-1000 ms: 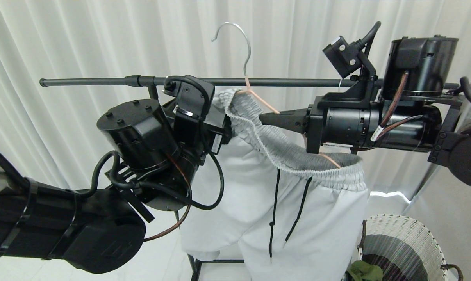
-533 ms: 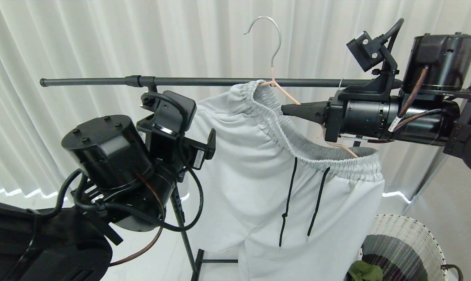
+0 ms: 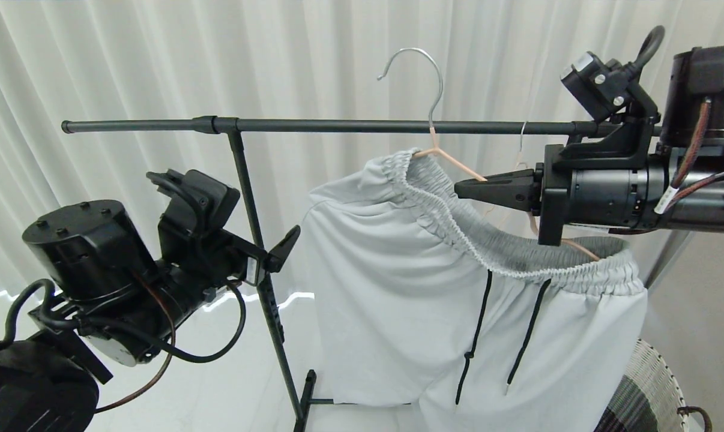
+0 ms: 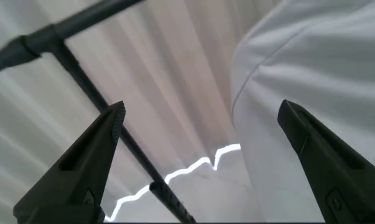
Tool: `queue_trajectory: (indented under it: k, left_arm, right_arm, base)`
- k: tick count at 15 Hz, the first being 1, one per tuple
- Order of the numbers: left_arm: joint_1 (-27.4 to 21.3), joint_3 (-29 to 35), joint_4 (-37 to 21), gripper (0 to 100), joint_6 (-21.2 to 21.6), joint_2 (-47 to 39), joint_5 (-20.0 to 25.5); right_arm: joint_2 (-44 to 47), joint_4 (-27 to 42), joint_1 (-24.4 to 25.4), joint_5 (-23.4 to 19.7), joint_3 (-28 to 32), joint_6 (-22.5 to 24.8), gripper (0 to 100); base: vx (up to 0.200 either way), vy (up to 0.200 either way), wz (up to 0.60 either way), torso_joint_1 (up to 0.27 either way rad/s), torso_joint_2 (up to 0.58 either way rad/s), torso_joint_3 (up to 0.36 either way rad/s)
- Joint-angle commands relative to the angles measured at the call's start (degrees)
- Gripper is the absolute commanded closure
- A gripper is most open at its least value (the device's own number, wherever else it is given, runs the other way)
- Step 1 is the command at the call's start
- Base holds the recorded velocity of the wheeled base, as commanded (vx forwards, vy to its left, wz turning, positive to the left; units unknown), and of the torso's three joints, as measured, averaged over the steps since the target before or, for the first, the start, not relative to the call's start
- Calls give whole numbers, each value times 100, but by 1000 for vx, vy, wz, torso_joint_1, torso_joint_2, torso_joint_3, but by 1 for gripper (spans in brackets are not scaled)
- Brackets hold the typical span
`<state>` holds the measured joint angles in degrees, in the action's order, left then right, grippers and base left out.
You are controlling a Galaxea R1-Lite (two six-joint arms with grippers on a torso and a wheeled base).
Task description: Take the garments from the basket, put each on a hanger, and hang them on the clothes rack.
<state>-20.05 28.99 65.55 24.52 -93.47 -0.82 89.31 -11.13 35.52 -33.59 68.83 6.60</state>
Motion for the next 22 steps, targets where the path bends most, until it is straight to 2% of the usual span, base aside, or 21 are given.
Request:
queue_trajectory:
  k: [1, 7, 11, 13, 19, 20, 22]
  left_arm:
    - [371, -289, 2, 0, -26, -40, 381]
    - [599, -526, 11, 0, 9, -330, 785]
    - [450, -517, 11, 0, -26, -383, 1092]
    - [379, -517, 11, 0, -26, -436, 1101]
    - [406, -500, 11, 0, -35, -506, 1101]
    - [406, -447, 46, 100, -35, -506, 1101]
    - [406, -394, 46, 100, -35, -515, 1084]
  right_arm:
    - [-98, -3, 16, -8, -10, 35, 100]
    - [-335, -47, 60, -69, -353, 219, 100]
    - [-476, -47, 69, -210, -458, 342, 100]
    - [-520, -47, 78, -430, -458, 351, 100]
    - [-608, -47, 157, -438, -423, 342, 100]
    - [-616, -56, 157, -438, -423, 342, 100]
    - [-625, -56, 157, -430, -423, 342, 100]
  base:
    - [0, 0, 0, 0, 0, 0]
    - [0, 0, 0, 0, 0, 0]
    - [0, 0, 0, 0, 0, 0]
    - [0, 0, 0, 0, 0, 0]
    - [0, 0, 0, 0, 0, 0]
    - [0, 0, 0, 0, 0, 0]
    - [0, 0, 0, 0, 0, 0]
